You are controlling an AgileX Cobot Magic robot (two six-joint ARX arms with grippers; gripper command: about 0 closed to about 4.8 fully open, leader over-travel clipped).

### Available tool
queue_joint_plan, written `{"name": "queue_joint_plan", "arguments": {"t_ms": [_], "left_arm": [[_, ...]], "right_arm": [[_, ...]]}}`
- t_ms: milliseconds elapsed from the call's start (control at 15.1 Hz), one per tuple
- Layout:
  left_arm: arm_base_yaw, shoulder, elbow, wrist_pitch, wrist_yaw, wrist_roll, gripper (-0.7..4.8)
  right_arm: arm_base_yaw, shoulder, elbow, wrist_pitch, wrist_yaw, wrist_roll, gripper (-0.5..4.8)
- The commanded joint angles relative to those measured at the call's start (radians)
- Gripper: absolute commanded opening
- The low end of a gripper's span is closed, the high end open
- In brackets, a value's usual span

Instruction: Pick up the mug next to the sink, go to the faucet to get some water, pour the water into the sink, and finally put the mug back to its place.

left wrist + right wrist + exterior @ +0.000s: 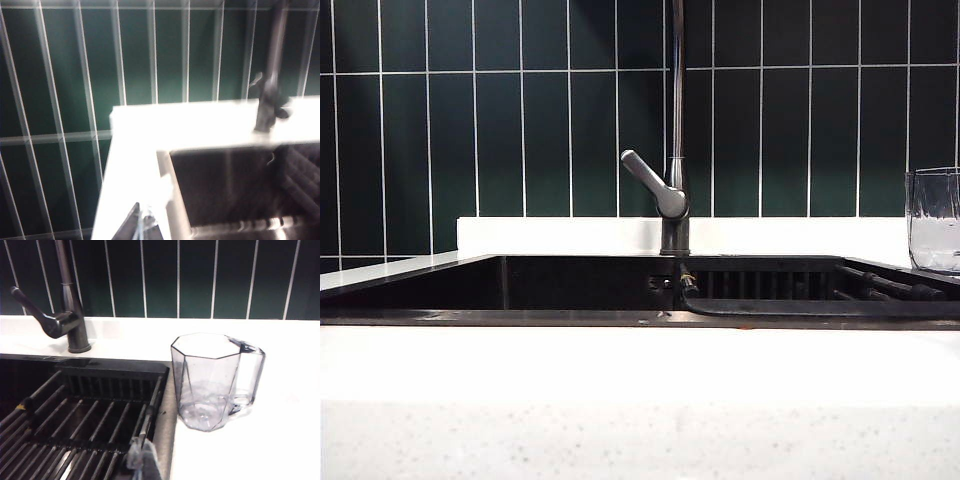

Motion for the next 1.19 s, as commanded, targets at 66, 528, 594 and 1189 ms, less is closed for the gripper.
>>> {"name": "queue_joint_plan", "arguments": {"t_ms": [66,528,594,1189], "left_arm": [[0.130,-0.002,0.002,-0.039,0.223,0.000,-0.03],[0.275,-0.002,0.002,-0.063,0.211,0.000,-0.03],[0.275,-0.002,0.002,-0.063,0.211,0.000,-0.03],[0.275,-0.002,0.002,-0.063,0.211,0.000,-0.03]], "right_arm": [[0.000,0.000,-0.006,0.008,0.001,-0.002,-0.05],[0.000,0.000,-0.006,0.005,0.001,-0.002,-0.05],[0.000,0.000,-0.006,0.005,0.001,-0.002,-0.05],[-0.005,0.000,-0.006,0.005,0.000,-0.002,-0.05]]}}
